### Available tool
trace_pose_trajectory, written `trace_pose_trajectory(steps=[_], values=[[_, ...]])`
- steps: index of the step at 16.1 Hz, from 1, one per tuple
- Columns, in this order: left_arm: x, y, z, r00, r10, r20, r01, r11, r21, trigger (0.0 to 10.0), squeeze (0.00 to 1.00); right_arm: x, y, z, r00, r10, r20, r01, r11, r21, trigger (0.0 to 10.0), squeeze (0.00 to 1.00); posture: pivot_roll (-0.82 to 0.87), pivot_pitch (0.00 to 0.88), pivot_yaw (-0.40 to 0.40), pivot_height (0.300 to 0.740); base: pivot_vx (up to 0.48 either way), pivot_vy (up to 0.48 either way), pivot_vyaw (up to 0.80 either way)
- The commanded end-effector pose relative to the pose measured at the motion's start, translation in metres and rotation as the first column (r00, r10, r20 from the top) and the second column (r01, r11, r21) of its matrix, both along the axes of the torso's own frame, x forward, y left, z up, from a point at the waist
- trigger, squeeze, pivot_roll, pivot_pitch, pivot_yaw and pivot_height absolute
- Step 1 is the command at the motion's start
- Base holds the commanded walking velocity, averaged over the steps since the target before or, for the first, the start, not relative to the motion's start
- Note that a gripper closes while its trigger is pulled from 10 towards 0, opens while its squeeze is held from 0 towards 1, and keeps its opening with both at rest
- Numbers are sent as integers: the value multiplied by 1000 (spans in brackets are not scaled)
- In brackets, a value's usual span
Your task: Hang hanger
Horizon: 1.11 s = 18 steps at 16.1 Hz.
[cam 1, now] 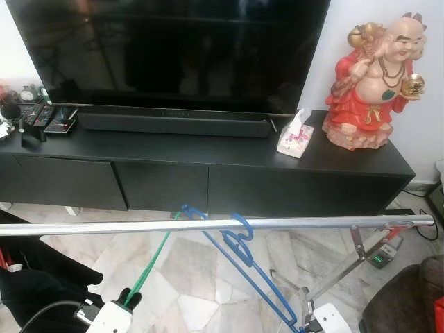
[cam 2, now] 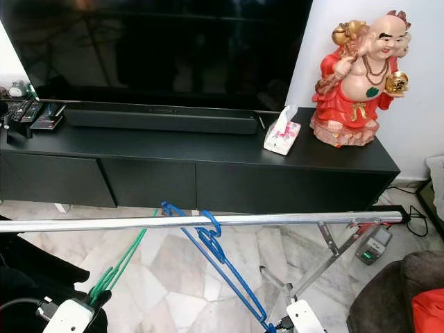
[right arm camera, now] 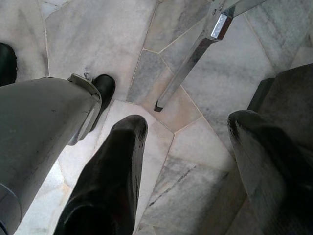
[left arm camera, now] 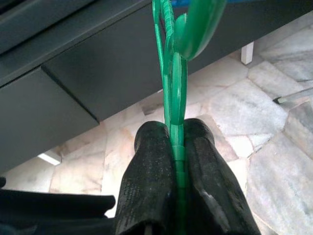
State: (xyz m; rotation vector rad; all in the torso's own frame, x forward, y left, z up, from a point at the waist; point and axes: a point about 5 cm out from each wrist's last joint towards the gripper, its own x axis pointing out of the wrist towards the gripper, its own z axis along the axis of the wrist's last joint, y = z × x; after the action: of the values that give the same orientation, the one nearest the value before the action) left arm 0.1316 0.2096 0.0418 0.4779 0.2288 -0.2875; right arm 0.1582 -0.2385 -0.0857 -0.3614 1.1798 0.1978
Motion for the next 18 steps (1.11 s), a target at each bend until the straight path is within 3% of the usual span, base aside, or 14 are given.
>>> trace_pose_trajectory(steps=[1, 2, 5, 9, 15, 18], values=[[-1, 6, 2, 999, 33, 6, -33, 999, -1, 10000, 0, 0, -3, 1, 1000, -2, -4, 2, 1000, -7, 10000, 0, 49, 0, -67, 740, 0, 0, 0], [0, 8, 7, 996, 80, 40, -79, 996, -36, 10000, 0, 0, -3, 1, 1000, -2, -4, 2, 1000, -6, 10000, 0, 49, 0, -67, 740, 0, 0, 0], [3, 8, 10, 991, 114, 74, -112, 993, -39, 10000, 0, 0, -3, 1, 1000, 1, -5, -1, 1000, -7, 10000, 0, 50, 0, -69, 740, 0, 0, 0], [14, 14, 10, 953, 283, 111, -272, 957, -103, 10000, 0, 1, -3, 1, 1000, 5, -1, -5, 1000, -12, 10000, 0, 51, 0, -70, 740, 0, 0, 0], [22, 9, 7, 932, 339, 132, -325, 938, -118, 10000, 0, 2, -3, 1, 1000, 8, 2, -8, 1000, -14, 10000, 0, 53, 0, -76, 740, 0, 0, 0], [36, 7, 11, 914, 370, 164, -347, 925, -153, 10000, 0, 2, -3, 2, 1000, 9, 4, -9, 1000, -18, 10000, 0, 44, 0, -80, 740, 0, 0, 0]])
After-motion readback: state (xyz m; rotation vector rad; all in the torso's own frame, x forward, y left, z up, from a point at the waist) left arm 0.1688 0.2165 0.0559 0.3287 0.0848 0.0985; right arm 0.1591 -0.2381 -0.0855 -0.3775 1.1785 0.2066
